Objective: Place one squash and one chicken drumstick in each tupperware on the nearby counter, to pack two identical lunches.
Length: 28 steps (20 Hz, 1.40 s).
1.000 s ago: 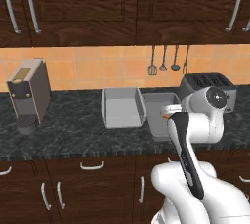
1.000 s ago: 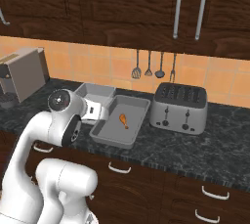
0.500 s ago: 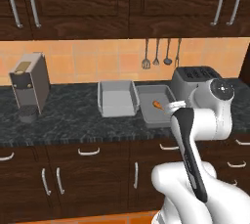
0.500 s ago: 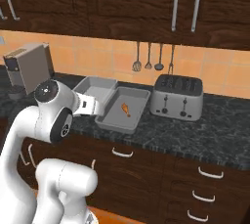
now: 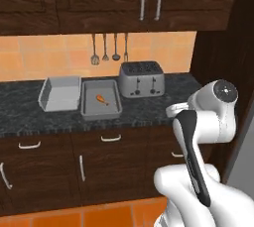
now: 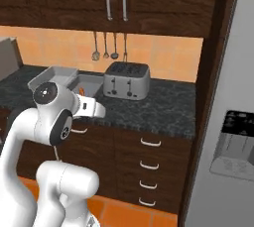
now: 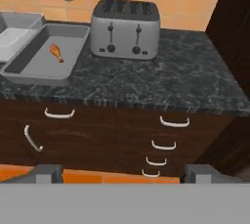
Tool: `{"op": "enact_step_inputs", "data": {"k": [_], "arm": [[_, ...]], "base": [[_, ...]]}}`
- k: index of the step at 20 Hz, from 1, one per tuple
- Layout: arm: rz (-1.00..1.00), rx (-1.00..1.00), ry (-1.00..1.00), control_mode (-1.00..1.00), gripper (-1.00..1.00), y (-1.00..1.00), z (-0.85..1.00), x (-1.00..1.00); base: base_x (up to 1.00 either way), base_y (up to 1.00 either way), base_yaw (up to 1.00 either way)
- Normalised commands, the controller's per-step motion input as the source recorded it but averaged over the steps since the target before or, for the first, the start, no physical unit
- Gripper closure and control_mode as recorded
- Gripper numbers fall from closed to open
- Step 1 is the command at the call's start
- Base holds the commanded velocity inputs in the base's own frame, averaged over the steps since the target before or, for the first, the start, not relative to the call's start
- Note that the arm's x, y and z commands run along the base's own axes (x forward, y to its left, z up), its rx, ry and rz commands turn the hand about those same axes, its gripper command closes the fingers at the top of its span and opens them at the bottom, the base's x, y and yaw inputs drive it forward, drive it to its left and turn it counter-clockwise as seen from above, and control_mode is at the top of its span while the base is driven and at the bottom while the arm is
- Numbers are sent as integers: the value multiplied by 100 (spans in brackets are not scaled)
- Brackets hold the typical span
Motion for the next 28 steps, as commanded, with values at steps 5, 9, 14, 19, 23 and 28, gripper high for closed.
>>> {"op": "enact_step_inputs", "data": {"k": [5,9,14,19,23,28], "arm": [[0,0,0,100,-100,0,0,0],[0,0,0,100,-100,0,0,0],[0,0,0,100,-100,0,0,0],[0,0,0,100,-100,0,0,0],[0,0,0,100,-100,0,0,0],[0,0,0,100,-100,0,0,0]], "base": [[-55,-100,-11],[-31,-100,-10],[-20,-100,-9],[-13,-100,-10],[-1,-82,-8],[10,-40,-1]]}}
